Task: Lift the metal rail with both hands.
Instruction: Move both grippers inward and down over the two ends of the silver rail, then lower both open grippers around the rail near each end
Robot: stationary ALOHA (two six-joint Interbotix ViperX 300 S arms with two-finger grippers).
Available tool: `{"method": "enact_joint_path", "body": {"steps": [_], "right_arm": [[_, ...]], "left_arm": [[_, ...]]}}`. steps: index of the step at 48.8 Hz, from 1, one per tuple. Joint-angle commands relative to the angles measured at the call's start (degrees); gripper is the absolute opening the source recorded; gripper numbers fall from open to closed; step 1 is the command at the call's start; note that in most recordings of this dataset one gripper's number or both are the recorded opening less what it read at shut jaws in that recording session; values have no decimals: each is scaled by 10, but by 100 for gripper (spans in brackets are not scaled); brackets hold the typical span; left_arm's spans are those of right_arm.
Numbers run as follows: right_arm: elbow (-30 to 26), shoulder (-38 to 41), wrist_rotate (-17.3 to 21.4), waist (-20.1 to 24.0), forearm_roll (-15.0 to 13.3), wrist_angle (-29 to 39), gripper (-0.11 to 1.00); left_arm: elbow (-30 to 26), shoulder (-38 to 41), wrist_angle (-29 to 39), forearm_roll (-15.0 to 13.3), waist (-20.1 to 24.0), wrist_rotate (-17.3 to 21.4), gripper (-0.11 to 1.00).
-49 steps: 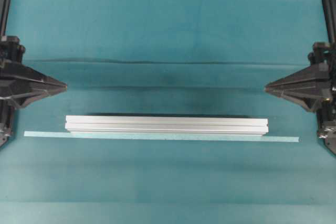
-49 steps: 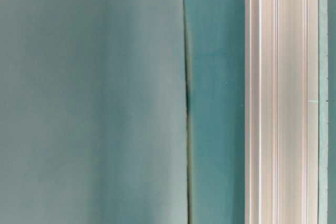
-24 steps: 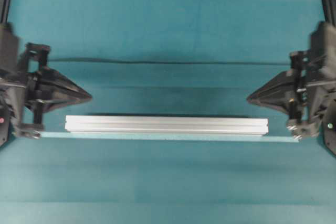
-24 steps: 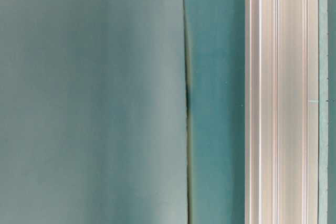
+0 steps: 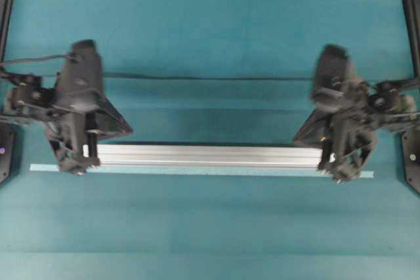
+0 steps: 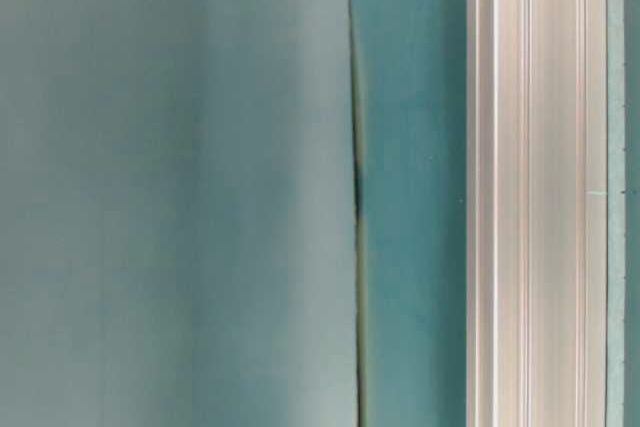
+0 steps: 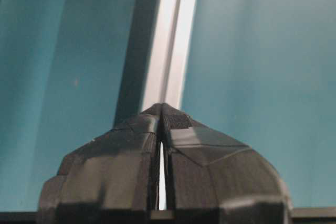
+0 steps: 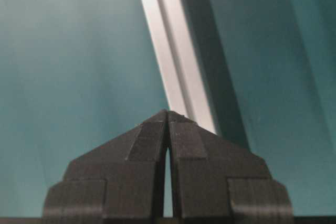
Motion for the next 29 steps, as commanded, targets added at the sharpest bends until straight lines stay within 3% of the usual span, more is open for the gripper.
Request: {"method": "enact_joint_path", "body": {"steps": [1, 13, 29], "right_arm": [[-37, 36, -4, 4, -3, 37, 2], [-102, 114, -49, 9, -10, 138, 2], [-130, 170, -98, 9, -10, 165, 2]], "left_arm": [[-28, 18, 22, 2, 0, 2, -1], [-54, 70, 42, 2, -2, 6, -1], [-62, 115, 62, 2, -7, 13, -1]]}}
